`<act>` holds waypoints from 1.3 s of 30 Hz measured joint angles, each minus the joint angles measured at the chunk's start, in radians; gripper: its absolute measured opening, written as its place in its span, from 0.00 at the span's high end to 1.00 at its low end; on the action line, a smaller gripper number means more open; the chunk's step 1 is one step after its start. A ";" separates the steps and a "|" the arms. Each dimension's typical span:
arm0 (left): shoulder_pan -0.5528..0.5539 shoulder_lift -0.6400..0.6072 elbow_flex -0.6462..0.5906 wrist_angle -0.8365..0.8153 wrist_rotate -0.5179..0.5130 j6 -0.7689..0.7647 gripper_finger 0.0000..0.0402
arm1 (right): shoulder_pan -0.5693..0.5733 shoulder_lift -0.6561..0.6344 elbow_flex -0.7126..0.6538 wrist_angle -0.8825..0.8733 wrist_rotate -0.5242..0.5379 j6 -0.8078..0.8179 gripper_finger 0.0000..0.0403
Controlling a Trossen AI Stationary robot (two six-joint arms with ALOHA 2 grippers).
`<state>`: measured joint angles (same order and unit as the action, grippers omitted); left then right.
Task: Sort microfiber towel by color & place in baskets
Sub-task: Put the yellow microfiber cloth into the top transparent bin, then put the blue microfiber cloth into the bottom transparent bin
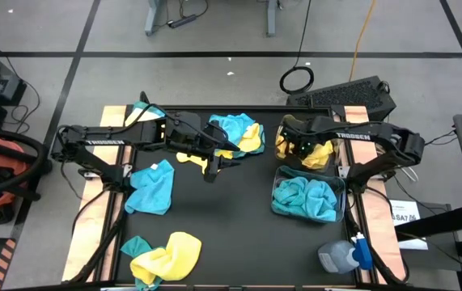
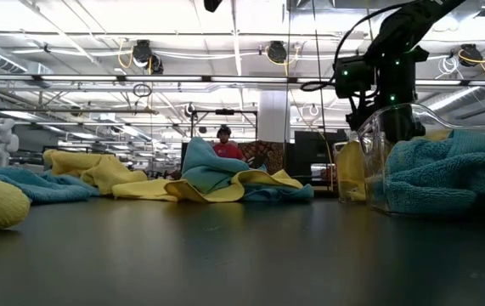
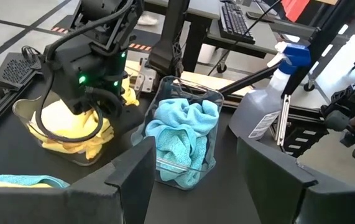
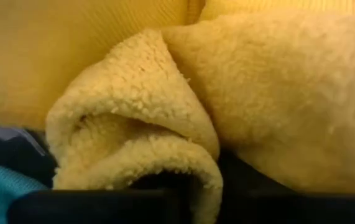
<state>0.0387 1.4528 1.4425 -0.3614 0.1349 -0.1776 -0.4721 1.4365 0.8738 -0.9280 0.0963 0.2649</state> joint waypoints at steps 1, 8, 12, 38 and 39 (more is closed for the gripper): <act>0.000 0.000 0.000 0.000 0.000 0.000 0.43 | 0.000 -0.011 0.000 -0.004 0.000 0.001 0.85; 0.001 0.000 0.000 0.004 0.000 0.001 0.43 | 0.001 -0.121 0.000 -0.043 -0.001 0.002 0.71; 0.009 0.000 0.000 0.005 0.000 0.002 0.43 | 0.001 -0.198 0.000 -0.062 -0.004 0.014 0.62; 0.140 0.000 0.000 0.014 -0.043 0.002 0.43 | 0.003 -0.592 0.000 -0.004 -0.171 0.075 0.40; 0.146 0.000 0.000 0.014 -0.043 0.002 0.43 | 0.003 -0.601 0.000 0.012 -0.192 0.075 0.40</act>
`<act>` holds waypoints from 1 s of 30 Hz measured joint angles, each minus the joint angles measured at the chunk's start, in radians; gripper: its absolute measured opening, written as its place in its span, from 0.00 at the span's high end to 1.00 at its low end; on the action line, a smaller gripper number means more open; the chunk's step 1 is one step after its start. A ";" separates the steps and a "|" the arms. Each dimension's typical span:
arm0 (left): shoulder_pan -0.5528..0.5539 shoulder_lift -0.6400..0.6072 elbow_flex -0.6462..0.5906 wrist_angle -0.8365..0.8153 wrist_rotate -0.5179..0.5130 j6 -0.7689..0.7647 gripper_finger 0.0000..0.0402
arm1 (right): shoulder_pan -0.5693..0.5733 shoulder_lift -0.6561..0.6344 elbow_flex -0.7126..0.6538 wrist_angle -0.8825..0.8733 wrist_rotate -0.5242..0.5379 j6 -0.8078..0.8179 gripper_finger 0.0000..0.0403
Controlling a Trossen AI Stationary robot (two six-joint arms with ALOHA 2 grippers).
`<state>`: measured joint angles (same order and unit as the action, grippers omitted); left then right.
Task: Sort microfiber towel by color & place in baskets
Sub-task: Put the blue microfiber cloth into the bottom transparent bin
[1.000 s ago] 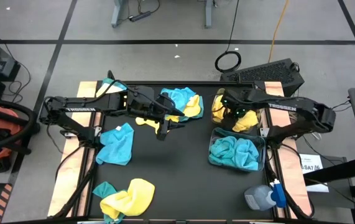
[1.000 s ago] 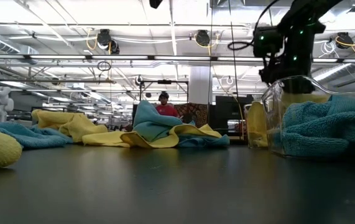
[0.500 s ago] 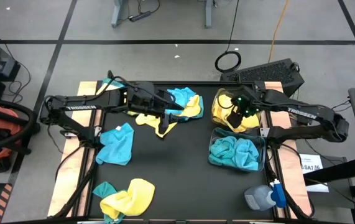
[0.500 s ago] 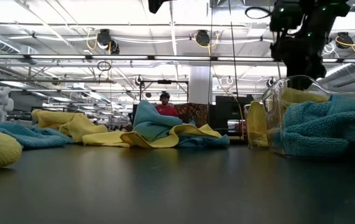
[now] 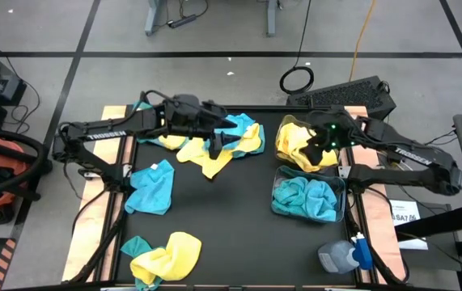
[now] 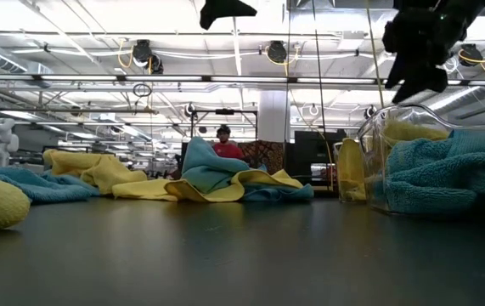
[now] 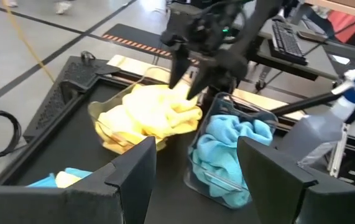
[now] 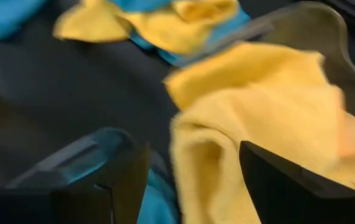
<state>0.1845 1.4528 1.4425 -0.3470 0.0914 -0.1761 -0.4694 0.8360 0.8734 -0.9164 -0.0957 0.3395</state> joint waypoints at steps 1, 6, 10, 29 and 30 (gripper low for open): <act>0.005 0.000 0.000 0.002 -0.001 0.000 0.43 | 0.000 -0.009 0.000 0.016 -0.019 0.000 0.40; 0.021 0.000 0.000 0.013 -0.003 0.000 0.43 | 0.000 -0.039 0.000 0.115 -0.123 -0.003 0.40; 0.025 0.000 0.000 0.021 -0.006 0.000 0.43 | 0.000 -0.052 0.000 0.219 -0.237 0.016 0.40; 0.025 0.000 0.000 0.024 -0.022 0.002 0.43 | 0.030 -0.074 0.000 0.698 -0.464 0.151 0.40; 0.025 0.000 0.000 0.023 -0.022 0.002 0.43 | 0.036 -0.074 0.000 0.714 -0.465 0.151 0.40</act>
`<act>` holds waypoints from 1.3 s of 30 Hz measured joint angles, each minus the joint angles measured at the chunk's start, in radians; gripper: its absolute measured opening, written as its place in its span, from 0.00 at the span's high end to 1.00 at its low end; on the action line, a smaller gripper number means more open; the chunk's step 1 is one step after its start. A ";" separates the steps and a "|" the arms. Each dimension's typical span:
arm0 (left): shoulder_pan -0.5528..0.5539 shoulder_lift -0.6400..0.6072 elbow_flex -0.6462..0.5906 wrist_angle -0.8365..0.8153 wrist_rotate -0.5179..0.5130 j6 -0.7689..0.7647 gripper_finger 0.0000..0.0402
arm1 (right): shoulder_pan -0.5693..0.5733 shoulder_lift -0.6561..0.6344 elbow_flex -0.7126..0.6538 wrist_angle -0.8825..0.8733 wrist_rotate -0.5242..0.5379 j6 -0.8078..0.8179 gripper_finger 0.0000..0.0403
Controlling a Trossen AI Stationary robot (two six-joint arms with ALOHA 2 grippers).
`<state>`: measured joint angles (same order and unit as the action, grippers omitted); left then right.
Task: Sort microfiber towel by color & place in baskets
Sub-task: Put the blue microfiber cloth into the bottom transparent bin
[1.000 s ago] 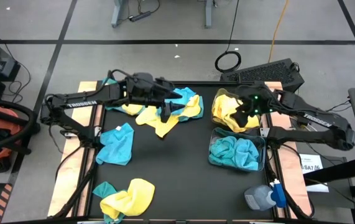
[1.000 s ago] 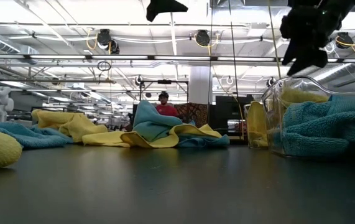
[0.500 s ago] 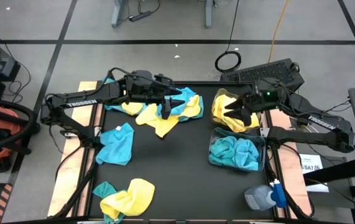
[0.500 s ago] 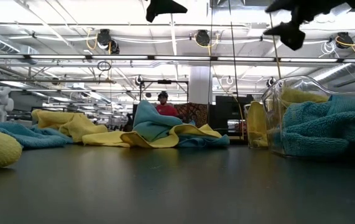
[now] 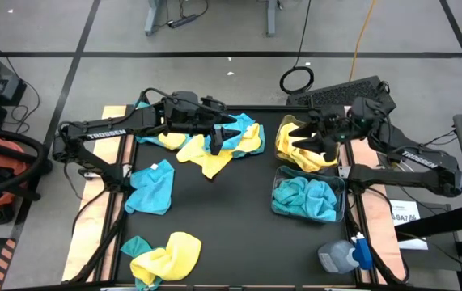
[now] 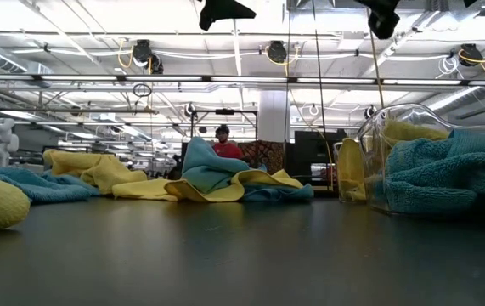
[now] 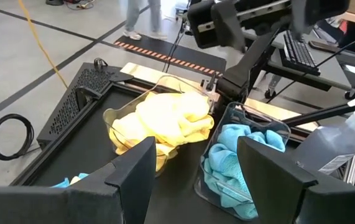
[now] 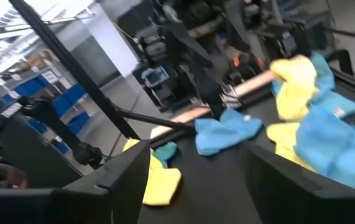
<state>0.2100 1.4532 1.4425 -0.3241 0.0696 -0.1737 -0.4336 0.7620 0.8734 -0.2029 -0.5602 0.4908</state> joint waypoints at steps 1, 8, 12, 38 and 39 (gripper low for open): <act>0.000 0.000 0.000 0.000 0.000 0.003 0.43 | 0.006 0.000 0.000 0.014 0.000 0.000 0.40; 0.000 0.000 0.000 0.003 0.000 0.004 0.43 | 0.036 0.004 0.000 0.053 0.004 -0.013 0.40; 0.000 0.000 0.000 0.028 0.000 0.005 0.43 | 0.049 0.019 0.000 0.102 0.006 -0.037 0.40; 0.000 0.000 0.000 0.108 -0.049 -0.057 0.43 | 0.203 0.156 0.000 0.164 -0.012 -0.065 0.40; 0.000 0.000 0.000 0.109 -0.049 -0.057 0.43 | 0.203 0.156 0.000 0.164 -0.018 -0.067 0.40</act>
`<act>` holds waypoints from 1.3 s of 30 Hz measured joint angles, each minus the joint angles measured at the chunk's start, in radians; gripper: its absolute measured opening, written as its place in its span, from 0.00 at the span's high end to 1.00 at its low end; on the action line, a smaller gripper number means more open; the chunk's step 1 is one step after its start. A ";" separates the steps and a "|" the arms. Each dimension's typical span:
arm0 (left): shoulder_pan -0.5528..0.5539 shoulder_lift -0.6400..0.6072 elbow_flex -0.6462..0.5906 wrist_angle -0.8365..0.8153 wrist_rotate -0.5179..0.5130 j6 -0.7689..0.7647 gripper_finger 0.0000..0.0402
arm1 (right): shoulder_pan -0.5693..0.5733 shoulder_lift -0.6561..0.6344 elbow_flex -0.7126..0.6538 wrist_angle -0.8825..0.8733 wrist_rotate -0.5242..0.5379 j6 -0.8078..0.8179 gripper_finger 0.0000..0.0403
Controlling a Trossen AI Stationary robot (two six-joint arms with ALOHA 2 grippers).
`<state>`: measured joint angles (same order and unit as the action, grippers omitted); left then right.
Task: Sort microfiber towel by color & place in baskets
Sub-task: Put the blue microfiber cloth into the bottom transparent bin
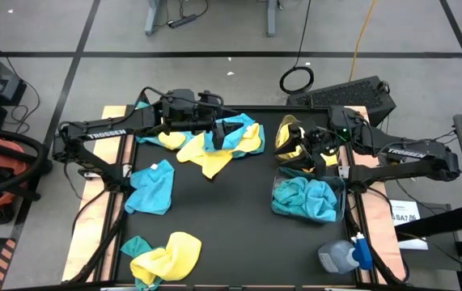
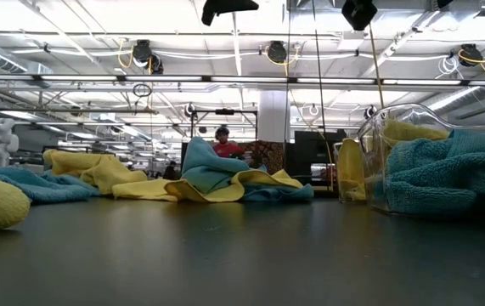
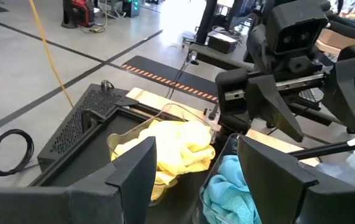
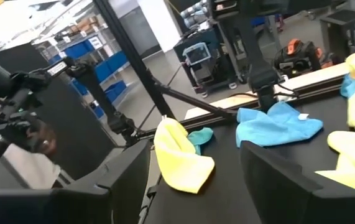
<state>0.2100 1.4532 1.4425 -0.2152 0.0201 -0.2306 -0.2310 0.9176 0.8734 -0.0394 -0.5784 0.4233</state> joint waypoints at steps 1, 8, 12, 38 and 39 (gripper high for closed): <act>0.000 0.000 0.000 0.001 0.000 0.000 0.43 | 0.000 0.000 0.000 -0.001 -0.002 -0.005 0.40; 0.000 0.000 0.000 0.015 -0.002 0.001 0.43 | 0.000 0.024 0.000 0.007 0.029 -0.097 0.40; 0.000 0.000 0.000 0.016 -0.007 0.001 0.43 | -0.001 0.056 0.000 0.008 0.067 -0.106 0.40; 0.008 0.000 0.001 0.179 -0.288 -0.340 0.43 | -0.004 0.054 0.000 -0.390 -0.144 -0.354 0.40; 0.002 0.000 0.001 0.171 -0.283 -0.340 0.43 | -0.003 0.053 0.000 -0.395 -0.118 -0.361 0.40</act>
<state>0.2121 1.4535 1.4434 -0.0443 -0.2629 -0.5704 -0.2344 0.9704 0.8738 -0.4343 -0.6961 0.0624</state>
